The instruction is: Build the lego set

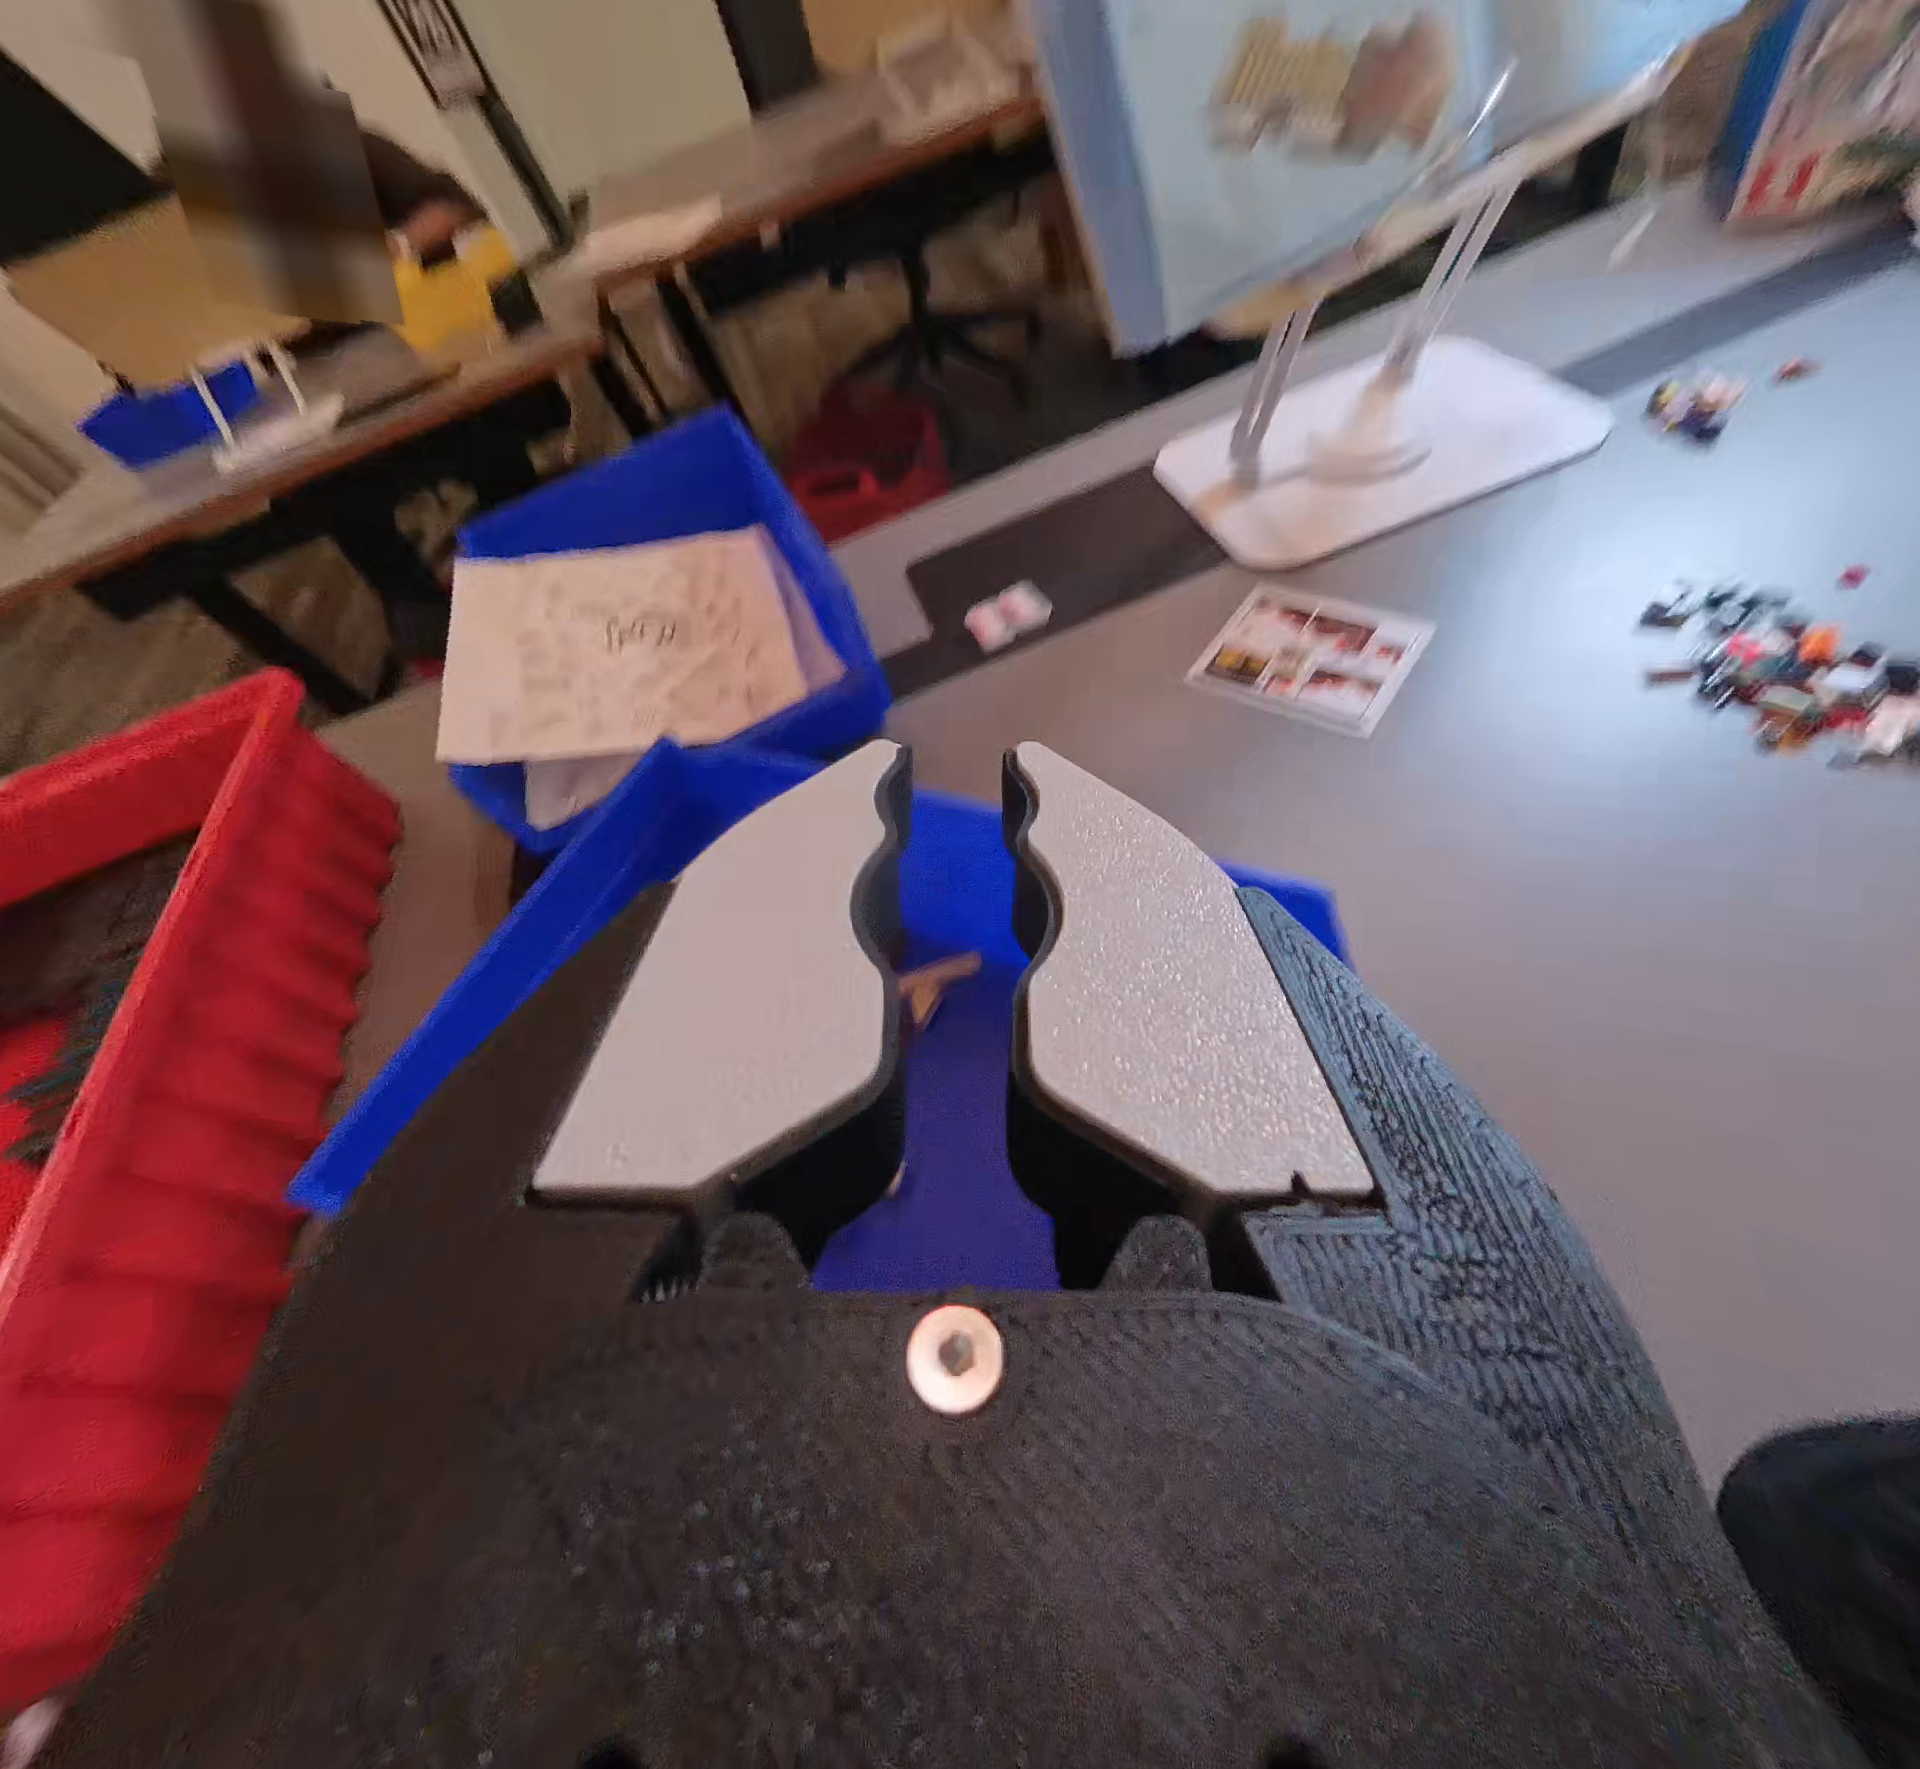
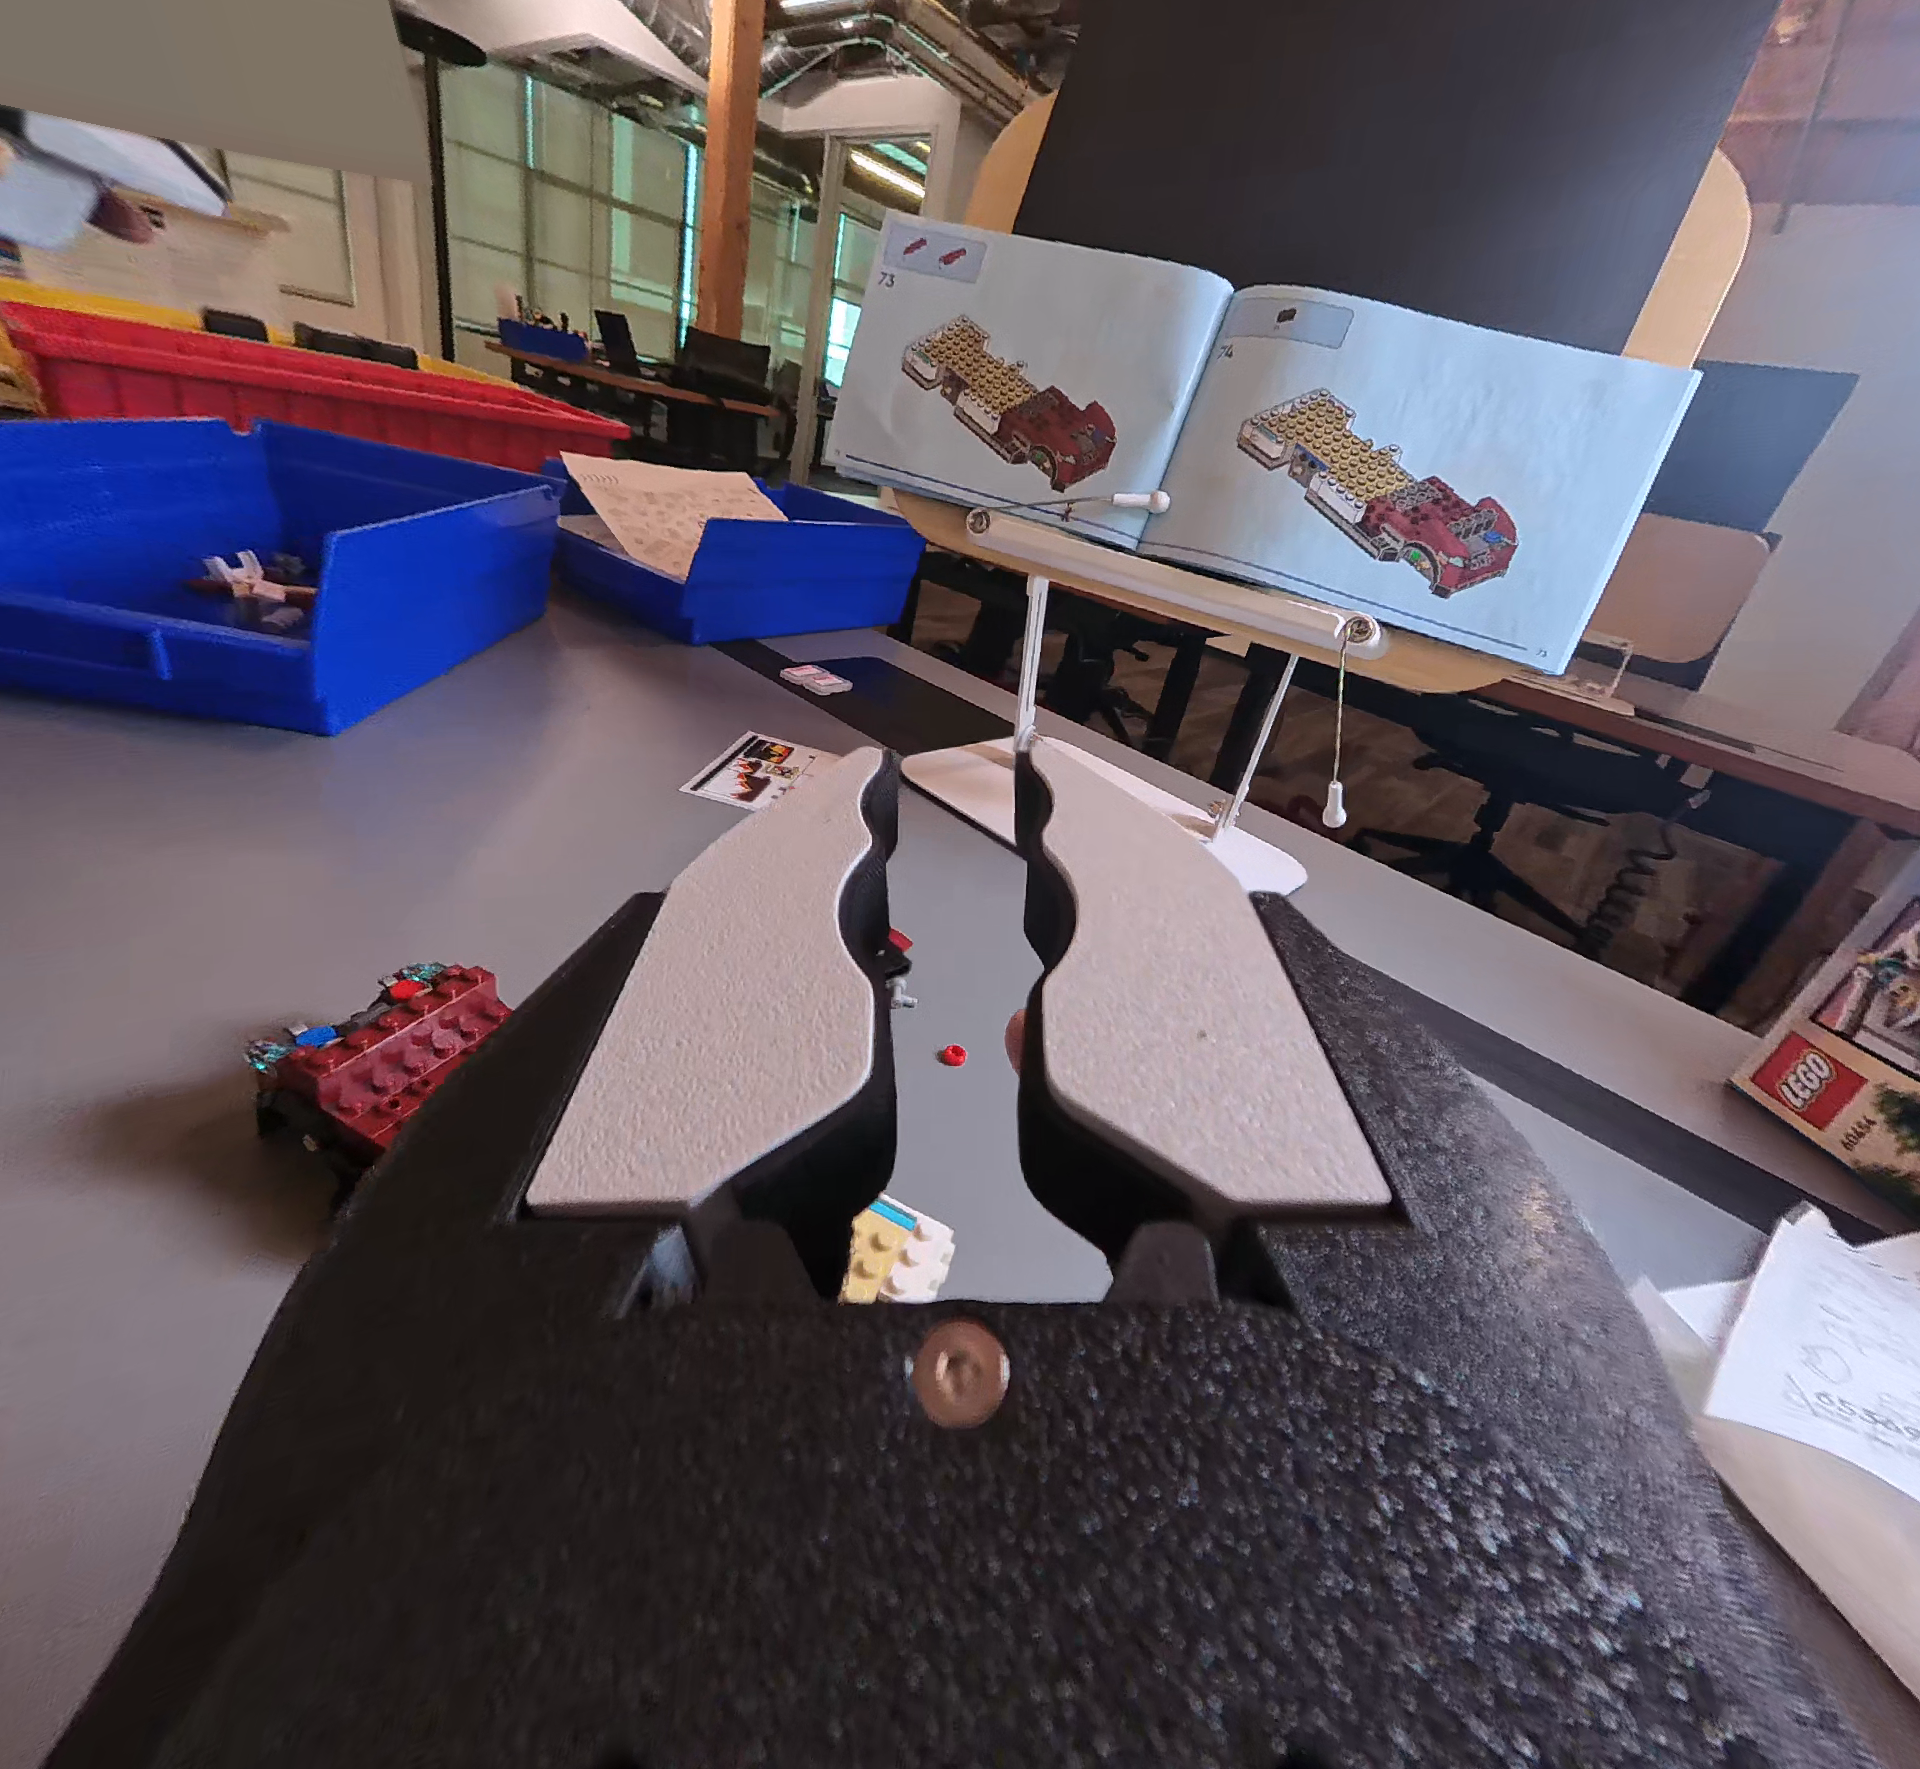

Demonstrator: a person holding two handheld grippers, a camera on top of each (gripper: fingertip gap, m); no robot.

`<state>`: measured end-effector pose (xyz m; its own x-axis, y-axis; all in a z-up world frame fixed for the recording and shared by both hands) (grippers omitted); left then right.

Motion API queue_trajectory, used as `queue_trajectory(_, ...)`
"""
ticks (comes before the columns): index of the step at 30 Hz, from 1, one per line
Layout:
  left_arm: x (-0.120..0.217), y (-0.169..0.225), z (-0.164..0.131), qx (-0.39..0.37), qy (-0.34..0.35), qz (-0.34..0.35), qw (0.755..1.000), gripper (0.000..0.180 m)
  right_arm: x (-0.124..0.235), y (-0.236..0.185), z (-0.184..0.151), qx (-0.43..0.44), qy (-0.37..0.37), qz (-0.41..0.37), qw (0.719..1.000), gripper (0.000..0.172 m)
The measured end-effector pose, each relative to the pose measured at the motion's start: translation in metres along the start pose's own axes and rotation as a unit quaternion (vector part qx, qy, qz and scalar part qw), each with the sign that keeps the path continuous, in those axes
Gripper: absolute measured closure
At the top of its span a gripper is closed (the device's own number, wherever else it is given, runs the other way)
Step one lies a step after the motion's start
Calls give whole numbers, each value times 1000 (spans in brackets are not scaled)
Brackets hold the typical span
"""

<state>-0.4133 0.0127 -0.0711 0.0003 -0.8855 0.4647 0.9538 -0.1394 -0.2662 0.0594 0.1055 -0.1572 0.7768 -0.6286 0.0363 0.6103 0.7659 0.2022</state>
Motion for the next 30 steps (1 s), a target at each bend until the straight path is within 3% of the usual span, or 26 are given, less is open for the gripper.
queue_trajectory(2, -17, -30, -24, -14, -113, -30, 993, 165, 0, -1, 0, -2, 0, 4, 1000, 151)
queue_trajectory(4, -39, -50, -54, -38, -231, -59, 970, 168, -1, -2, -1, -1, -3, 6, 1000, 152)
queue_trajectory(7, -69, -68, -91, -77, -350, -102, 928, 171, -1, -2, -2, 1, -5, 6, 1000, 152)
queue_trajectory(10, -94, -82, -117, -120, -426, -104, 891, 170, -1, -1, -3, 4, -8, 2, 1000, 153)
queue_trajectory(15, -126, -86, -140, -136, -473, -103, 864, 165, -3, 1, -7, 2, -16, 0, 1000, 153)
queue_trajectory(21, -133, -71, -162, -125, -527, -160, 825, 164, -5, 3, -12, -2, -26, 1, 1000, 153)
queue_trajectory(26, -129, -55, -155, -121, -507, -202, 829, 164, -6, 5, -14, -8, -30, 4, 1000, 155)
queue_trajectory(30, -115, -21, -140, -134, -455, -285, 833, 164, -6, 4, -14, -9, -27, 5, 1000, 155)
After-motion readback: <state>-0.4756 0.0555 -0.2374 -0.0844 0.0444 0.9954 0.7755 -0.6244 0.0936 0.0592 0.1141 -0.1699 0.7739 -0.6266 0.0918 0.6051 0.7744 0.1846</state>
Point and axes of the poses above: each gripper's, where its closed fingertips meet, x back along the fingers, z out of its top, y = z × x across the jaws, the point moved 5 cm from there along x, back along the fingers, and after that the axes turned 10 degrees about -y, right-handed, at the moved point
